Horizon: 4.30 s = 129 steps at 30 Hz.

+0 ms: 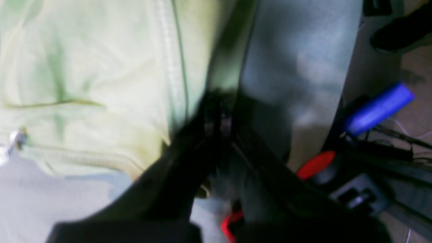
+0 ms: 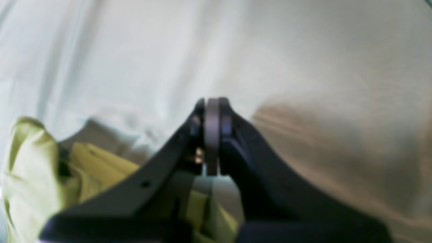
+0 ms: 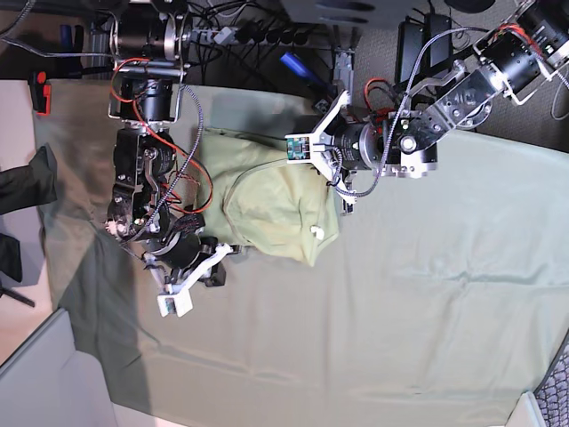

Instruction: Fold the T-shirt properly

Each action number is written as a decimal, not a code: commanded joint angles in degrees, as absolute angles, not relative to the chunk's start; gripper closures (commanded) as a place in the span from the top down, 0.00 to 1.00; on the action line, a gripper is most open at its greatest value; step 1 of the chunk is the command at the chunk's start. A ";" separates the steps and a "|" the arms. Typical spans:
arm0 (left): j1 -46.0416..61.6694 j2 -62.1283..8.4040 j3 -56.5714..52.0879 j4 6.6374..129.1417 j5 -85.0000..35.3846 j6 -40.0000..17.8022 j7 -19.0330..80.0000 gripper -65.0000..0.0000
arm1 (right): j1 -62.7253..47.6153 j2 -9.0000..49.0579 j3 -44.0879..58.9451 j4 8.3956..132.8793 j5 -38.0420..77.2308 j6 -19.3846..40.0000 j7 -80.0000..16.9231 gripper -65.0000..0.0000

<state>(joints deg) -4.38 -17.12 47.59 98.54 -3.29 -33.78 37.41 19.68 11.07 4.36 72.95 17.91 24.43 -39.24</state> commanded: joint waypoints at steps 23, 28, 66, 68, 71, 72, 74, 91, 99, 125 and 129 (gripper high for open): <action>-3.53 -15.94 51.75 98.61 -3.84 -35.14 34.50 0.00 | 21.54 11.88 4.47 69.14 16.51 27.88 -35.83 0.00; -4.86 -13.30 51.72 94.28 -1.85 -34.89 34.48 0.00 | 21.37 11.92 4.47 69.06 16.95 27.90 -38.30 0.00; -26.85 -18.28 43.86 77.30 1.17 -22.70 33.39 0.00 | 3.60 18.11 5.96 90.28 36.58 28.75 -50.00 0.00; -26.79 -18.46 40.07 78.11 0.64 -22.72 36.38 0.00 | 3.29 18.11 8.19 91.59 36.58 28.75 -50.02 0.00; -26.61 -20.88 34.41 80.68 -7.25 -24.77 39.46 0.00 | 3.27 18.13 12.38 92.99 36.62 28.75 -52.25 0.00; -26.37 -22.06 32.67 82.11 -10.41 -26.26 40.47 0.00 | 3.27 18.24 13.91 93.27 36.62 28.75 -53.39 0.00; -25.28 -24.38 29.12 85.34 -16.14 -27.77 42.61 0.00 | 3.11 18.87 16.75 93.34 36.71 28.75 -55.11 0.00; 9.78 -42.24 5.87 115.96 -35.68 -35.92 50.59 0.00 | -19.38 27.62 34.72 103.68 46.52 28.80 -60.27 0.00; 28.60 -43.94 -0.01 118.39 -37.15 -38.85 52.10 0.00 | -34.72 27.44 34.87 104.95 48.03 28.80 -60.47 0.00; 18.50 -19.81 14.57 34.65 -12.71 -15.59 30.79 0.00 | -18.35 22.26 8.58 43.33 28.14 20.43 -51.18 0.00; 10.15 -15.49 14.57 23.81 -9.87 -12.53 27.59 0.00 | -9.19 20.12 7.20 34.54 25.47 20.08 -50.70 0.00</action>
